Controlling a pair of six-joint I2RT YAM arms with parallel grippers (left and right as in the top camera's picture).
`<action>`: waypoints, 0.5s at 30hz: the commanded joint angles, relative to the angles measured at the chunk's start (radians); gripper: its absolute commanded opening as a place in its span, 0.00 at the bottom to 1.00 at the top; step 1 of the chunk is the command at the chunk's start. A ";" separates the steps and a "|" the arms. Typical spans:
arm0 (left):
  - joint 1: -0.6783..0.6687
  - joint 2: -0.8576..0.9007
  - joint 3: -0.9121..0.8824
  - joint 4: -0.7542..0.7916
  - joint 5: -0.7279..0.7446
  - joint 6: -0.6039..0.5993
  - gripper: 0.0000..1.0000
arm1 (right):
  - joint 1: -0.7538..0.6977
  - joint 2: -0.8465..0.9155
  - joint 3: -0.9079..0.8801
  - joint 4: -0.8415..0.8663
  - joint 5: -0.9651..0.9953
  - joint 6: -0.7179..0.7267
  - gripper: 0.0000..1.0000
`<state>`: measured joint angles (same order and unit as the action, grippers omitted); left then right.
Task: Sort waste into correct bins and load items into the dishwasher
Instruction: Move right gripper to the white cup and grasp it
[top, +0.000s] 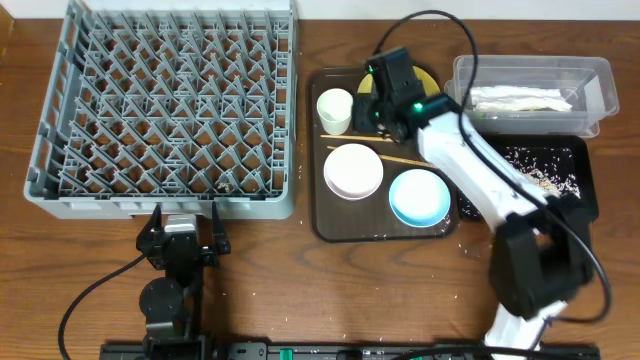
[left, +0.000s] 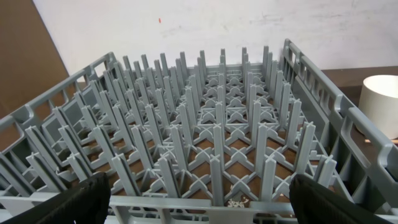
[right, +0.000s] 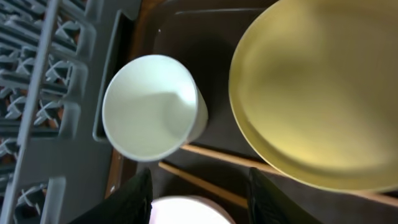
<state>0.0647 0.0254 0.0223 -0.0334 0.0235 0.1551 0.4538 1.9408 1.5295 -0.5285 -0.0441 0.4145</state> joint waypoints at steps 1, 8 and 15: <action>0.005 -0.002 -0.018 -0.037 -0.013 0.005 0.93 | -0.002 0.095 0.117 -0.026 -0.040 0.020 0.46; 0.005 -0.002 -0.018 -0.037 -0.013 0.005 0.93 | -0.002 0.248 0.318 -0.123 -0.039 0.027 0.35; 0.005 -0.002 -0.018 -0.037 -0.013 0.005 0.93 | -0.002 0.307 0.325 -0.137 -0.032 0.027 0.24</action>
<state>0.0647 0.0254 0.0223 -0.0338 0.0238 0.1551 0.4538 2.2147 1.8366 -0.6617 -0.0780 0.4366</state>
